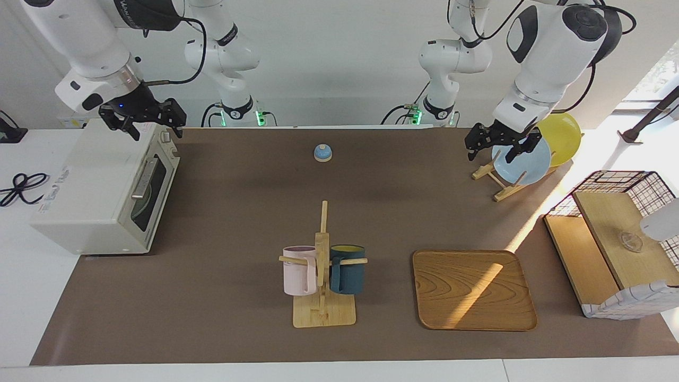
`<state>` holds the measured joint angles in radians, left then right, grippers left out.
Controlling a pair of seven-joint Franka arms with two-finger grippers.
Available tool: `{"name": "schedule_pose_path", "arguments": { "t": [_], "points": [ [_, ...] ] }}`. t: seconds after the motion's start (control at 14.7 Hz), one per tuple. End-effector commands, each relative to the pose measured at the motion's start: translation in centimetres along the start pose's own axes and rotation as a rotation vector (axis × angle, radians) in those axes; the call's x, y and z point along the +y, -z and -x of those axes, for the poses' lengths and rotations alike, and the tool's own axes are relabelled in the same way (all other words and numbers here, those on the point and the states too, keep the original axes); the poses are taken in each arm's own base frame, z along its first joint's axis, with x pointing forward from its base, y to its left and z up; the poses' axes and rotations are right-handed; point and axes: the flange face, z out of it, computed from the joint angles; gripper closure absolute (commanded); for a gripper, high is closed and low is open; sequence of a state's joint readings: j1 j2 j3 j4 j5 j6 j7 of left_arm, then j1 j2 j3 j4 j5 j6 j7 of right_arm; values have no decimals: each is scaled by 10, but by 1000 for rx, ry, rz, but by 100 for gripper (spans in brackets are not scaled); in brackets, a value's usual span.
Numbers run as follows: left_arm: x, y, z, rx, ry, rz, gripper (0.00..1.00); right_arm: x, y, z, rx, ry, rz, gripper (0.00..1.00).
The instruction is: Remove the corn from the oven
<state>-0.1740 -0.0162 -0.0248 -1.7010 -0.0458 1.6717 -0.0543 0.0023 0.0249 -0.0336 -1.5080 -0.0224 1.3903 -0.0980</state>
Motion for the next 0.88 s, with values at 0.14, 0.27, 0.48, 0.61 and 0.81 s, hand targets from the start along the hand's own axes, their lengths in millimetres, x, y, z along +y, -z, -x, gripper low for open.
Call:
{"name": "schedule_pose_path", "arguments": {
  "t": [0.14, 0.27, 0.48, 0.61, 0.81],
  "points": [
    [-3, 6, 3, 8, -1, 11, 0, 1, 2, -2, 6, -22, -11, 0],
    [-3, 6, 3, 8, -1, 11, 0, 2, 0, -1, 1, -22, -12, 0],
    [-3, 6, 3, 8, 0, 13, 0, 3, -8, 4, -13, -14, -14, 0],
    [-3, 6, 3, 8, -1, 11, 0, 4, -16, 4, 12, 6, -13, 57],
    [-3, 6, 3, 8, -2, 11, 0, 22, -52, 12, 53, 7, -14, 100]
  ]
}}
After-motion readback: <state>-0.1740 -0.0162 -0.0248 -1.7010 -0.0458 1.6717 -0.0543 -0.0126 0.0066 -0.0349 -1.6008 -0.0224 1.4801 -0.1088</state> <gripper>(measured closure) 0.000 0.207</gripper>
